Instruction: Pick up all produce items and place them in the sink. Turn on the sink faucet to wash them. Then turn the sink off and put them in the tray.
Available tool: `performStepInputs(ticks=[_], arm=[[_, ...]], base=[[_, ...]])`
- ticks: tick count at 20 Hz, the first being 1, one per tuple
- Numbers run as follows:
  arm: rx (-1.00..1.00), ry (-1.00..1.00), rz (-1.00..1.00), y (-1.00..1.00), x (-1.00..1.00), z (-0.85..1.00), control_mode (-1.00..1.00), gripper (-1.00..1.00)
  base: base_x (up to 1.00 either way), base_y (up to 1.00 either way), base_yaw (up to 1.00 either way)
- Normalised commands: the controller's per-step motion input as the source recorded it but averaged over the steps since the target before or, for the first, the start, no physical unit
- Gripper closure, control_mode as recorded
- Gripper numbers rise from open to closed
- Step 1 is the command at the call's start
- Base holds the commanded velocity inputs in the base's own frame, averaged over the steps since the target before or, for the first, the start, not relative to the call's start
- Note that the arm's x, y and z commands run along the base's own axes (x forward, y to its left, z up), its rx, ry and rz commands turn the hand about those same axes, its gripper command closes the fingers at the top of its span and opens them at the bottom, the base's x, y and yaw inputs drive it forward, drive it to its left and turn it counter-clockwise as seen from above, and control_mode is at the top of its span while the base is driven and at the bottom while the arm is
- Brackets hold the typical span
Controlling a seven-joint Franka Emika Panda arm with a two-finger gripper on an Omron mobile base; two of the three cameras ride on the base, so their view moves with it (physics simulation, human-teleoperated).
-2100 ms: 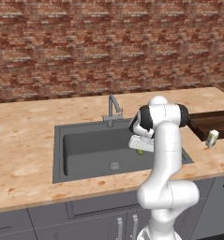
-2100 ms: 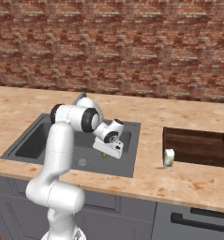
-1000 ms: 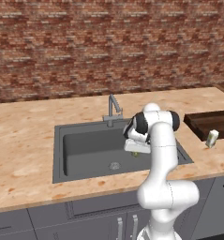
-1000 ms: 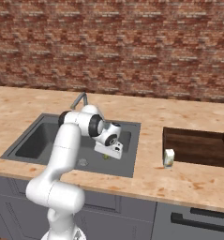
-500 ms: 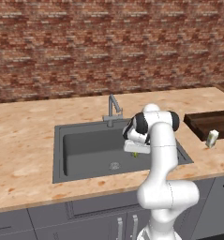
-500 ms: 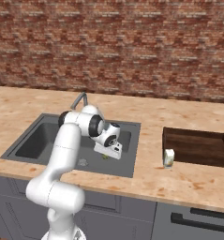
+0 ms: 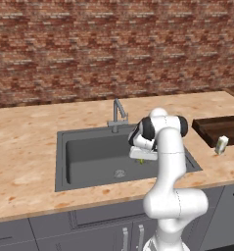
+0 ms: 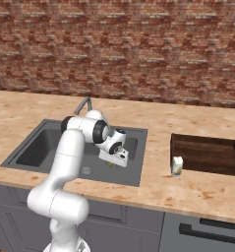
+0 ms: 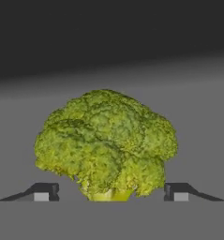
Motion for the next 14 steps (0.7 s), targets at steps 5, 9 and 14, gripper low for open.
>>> performStepInputs(ticks=[5,9,14], arm=[[0.00,-0.06,0.00,0.00,-0.41,0.12,-1.00,-1.00],[0.00,-0.06,0.00,0.00,-0.49,0.24,-1.00,-1.00],[0.00,-0.06,0.00,0.00,-0.42,0.43,-1.00,-1.00]], base=[[0.00,0.00,0.00],[0.00,0.00,0.00],[0.00,0.00,0.00]])
